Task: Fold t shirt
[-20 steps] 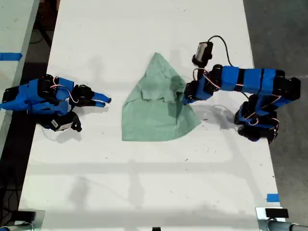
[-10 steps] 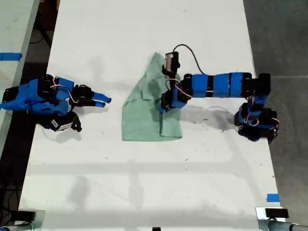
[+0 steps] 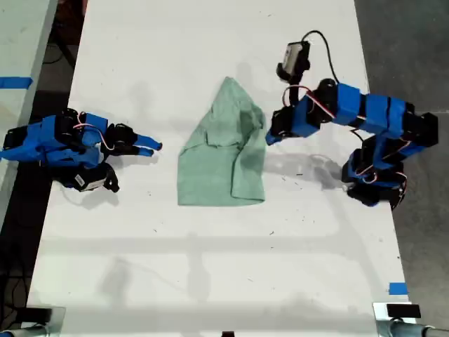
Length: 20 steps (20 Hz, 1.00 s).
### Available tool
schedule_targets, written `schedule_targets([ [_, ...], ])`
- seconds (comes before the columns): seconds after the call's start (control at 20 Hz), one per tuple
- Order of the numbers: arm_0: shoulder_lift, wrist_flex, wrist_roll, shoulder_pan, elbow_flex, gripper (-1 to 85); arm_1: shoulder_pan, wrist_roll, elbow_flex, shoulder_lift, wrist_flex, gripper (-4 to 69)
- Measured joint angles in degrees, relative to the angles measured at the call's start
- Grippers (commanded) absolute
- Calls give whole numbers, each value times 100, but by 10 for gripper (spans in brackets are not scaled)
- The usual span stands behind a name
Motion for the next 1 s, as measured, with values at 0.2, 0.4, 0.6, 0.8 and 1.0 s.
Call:
schedule_targets([
  [0.2,0,0,0,0,0,146,-62,-53,4052,3463,-1723,6],
  [0.4,0,0,0,0,0,146,-167,26,8068,7488,-2013,7],
  [0.6,0,0,0,0,0,147,-220,756,8455,8121,-1652,16],
  [0.8,0,0,0,0,0,147,-185,1890,8464,8139,-1204,38],
  [1.0,0,0,0,0,0,147,-185,1942,8473,8139,-1195,29],
])
